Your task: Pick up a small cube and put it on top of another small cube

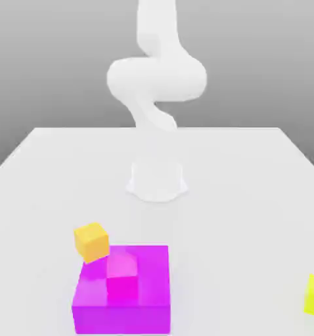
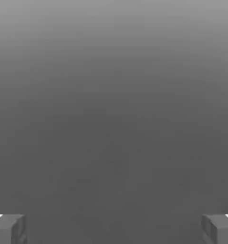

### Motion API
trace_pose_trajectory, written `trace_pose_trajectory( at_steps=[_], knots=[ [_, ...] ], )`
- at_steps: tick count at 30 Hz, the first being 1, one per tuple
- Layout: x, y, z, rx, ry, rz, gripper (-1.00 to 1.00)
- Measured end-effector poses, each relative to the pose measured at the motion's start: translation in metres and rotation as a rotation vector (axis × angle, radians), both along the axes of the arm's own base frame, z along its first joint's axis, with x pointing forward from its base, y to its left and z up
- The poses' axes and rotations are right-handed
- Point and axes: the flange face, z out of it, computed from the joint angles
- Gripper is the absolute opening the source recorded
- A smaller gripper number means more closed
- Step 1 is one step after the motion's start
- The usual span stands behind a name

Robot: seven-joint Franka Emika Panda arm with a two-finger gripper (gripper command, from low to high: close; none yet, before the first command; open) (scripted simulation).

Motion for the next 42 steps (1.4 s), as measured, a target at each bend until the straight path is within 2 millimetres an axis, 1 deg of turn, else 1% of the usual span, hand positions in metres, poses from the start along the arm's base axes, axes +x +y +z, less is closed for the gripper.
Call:
trace_pose_trajectory(
  at_steps=[5,10,15,19,20,24,27,31,35,37,39,40,42],
  knots=[
    [0.060,0.035,-0.043,0.124,0.118,-0.071,0.00],
    [0.110,0.078,-0.094,0.218,0.238,-0.155,0.00],
    [0.149,0.126,-0.156,0.284,0.356,-0.254,0.00],
    [0.169,0.174,-0.212,0.315,0.449,-0.332,0.00],
    [0.173,0.187,-0.227,0.320,0.471,-0.353,0.00],
    [0.185,0.224,-0.289,0.335,0.551,-0.462,0.00],
    [0.188,0.253,-0.339,0.335,0.604,-0.544,0.00],
    [0.182,0.293,-0.408,0.319,0.664,-0.654,0.00],
    [0.167,0.328,-0.480,0.291,0.708,-0.768,0.00],
    [0.164,0.334,-0.515,0.284,0.714,-0.790,0.00],
    [0.163,0.336,-0.551,0.282,0.716,-0.796,0.00],
    [0.162,0.336,-0.559,0.282,0.716,-0.796,-1.00],
    [0.162,0.336,-0.559,0.282,0.716,-0.796,-1.00]
  ],
)
